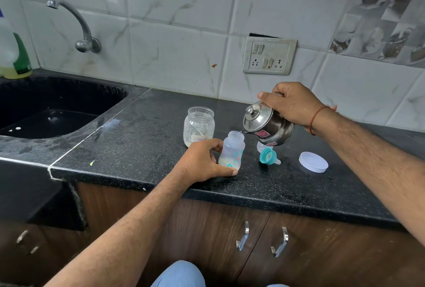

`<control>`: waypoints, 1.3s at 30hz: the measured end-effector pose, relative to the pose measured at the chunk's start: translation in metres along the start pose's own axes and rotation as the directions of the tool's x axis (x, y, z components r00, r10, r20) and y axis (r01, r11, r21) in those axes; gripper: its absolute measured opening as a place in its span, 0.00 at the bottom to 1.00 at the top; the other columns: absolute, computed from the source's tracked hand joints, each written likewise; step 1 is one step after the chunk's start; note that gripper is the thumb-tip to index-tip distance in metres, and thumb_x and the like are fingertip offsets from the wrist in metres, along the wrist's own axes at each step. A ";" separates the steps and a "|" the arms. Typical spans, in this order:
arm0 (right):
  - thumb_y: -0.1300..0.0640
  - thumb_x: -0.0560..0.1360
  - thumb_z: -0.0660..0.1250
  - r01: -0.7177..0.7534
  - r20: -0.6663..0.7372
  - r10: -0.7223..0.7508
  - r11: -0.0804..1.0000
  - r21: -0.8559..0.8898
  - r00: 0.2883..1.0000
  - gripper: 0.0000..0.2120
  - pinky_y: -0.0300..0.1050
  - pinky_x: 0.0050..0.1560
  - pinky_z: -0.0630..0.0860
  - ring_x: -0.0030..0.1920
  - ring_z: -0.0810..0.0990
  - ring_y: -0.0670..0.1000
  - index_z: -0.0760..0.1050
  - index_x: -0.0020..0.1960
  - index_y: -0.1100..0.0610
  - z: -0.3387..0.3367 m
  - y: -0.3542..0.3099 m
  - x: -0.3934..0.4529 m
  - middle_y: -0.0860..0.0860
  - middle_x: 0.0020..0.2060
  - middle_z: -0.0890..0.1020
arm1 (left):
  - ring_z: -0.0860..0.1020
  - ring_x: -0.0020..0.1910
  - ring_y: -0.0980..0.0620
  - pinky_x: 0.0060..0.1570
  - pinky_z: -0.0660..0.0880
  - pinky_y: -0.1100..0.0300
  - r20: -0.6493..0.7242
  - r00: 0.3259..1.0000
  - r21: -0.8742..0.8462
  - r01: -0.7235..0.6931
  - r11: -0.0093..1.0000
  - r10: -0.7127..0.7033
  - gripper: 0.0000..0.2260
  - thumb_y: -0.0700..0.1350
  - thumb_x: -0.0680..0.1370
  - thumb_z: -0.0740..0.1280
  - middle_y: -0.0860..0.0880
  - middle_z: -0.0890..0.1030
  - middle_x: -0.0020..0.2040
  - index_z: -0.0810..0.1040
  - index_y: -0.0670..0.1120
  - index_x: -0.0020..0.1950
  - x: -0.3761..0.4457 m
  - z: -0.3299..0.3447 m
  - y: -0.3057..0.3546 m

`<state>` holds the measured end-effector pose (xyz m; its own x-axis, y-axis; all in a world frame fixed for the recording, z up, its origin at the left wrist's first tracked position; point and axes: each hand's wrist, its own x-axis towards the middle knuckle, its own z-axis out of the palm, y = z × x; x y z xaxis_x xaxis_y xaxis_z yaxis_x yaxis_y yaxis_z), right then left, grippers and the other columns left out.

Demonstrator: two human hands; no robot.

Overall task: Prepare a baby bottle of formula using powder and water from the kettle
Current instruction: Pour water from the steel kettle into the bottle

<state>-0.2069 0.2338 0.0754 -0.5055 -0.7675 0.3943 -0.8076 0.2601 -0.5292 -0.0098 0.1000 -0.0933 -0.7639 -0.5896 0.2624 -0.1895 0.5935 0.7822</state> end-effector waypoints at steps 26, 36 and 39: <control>0.41 0.79 0.71 0.025 0.036 -0.023 0.998 -0.057 0.999 0.19 0.47 0.44 0.72 0.37 0.74 0.50 0.73 0.37 0.52 -0.007 -0.013 0.001 0.49 0.33 0.77 | 0.76 0.36 0.61 0.39 0.73 0.68 0.023 1.000 -0.010 0.003 1.000 -0.002 0.24 0.56 0.66 0.88 0.63 0.82 0.42 0.81 0.62 0.57 -0.002 -0.001 0.004; 0.42 0.79 0.71 0.033 0.038 -0.029 0.996 -0.085 0.999 0.19 0.46 0.42 0.71 0.36 0.73 0.51 0.73 0.36 0.52 -0.007 -0.016 0.002 0.49 0.32 0.75 | 0.76 0.34 0.64 0.36 0.71 0.73 0.019 1.000 -0.006 -0.008 1.000 0.008 0.23 0.56 0.66 0.88 0.62 0.83 0.41 0.82 0.61 0.55 -0.003 -0.001 0.004; 0.42 0.79 0.71 0.037 0.040 -0.034 0.995 -0.093 0.999 0.20 0.46 0.42 0.71 0.36 0.73 0.51 0.72 0.35 0.52 -0.007 -0.017 0.002 0.49 0.32 0.75 | 0.75 0.33 0.64 0.36 0.72 0.73 0.024 1.000 -0.012 -0.011 1.000 0.011 0.22 0.56 0.66 0.88 0.61 0.82 0.39 0.81 0.62 0.53 -0.004 -0.002 0.005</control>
<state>-0.1964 0.2322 0.0907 -0.4654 -0.7984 0.3820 -0.8507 0.2845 -0.4419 -0.0067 0.1039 -0.0892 -0.7803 -0.5698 0.2576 -0.1740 0.5935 0.7858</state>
